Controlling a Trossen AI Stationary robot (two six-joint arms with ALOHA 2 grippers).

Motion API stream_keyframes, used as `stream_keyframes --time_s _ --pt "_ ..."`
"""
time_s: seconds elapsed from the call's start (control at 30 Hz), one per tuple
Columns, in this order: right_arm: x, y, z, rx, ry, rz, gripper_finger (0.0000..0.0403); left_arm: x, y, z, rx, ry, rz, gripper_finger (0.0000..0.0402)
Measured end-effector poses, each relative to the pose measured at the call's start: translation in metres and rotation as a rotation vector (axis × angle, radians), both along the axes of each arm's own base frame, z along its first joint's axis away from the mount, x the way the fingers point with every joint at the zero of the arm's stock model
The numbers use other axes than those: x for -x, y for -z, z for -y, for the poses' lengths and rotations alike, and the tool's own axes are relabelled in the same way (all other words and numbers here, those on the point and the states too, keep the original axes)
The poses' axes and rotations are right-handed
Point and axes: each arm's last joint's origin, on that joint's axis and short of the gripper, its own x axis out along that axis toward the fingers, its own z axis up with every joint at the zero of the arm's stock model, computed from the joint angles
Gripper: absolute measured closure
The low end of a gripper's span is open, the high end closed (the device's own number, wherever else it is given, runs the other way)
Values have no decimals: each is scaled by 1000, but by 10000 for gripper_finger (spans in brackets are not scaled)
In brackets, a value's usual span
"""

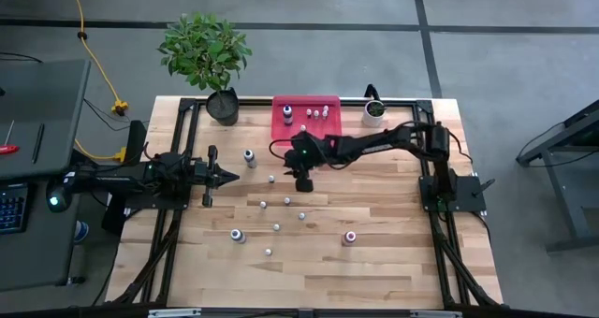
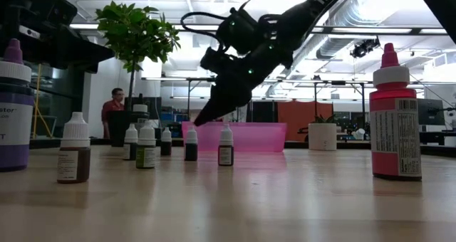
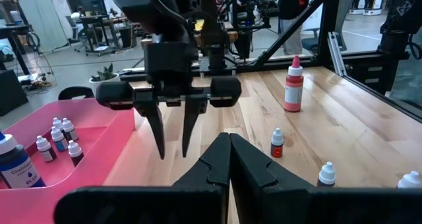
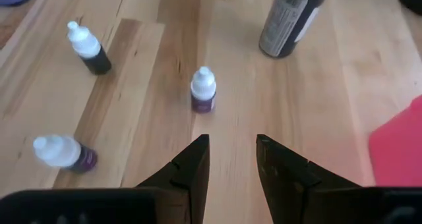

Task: Pick & Place food coloring
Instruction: Put the small violet food coloring bottle into the red bin

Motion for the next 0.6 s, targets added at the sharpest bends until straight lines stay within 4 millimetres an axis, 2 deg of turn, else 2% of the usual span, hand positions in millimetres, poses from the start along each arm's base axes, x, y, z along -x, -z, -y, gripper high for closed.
stream_keyframes --time_s 0.17,0.33,0.47,0.6 --pt "-9 10 -4 -51 34 49 273 0 0 0 0 0 0 401" --pt "-12 28 -8 -99 92 20 231 0 0 0 0 0 0 401" --pt "-16 29 -11 -101 126 47 194 0 0 0 0 0 0 401" --pt "-18 26 -12 -53 143 89 174 0 0 0 0 0 0 401"
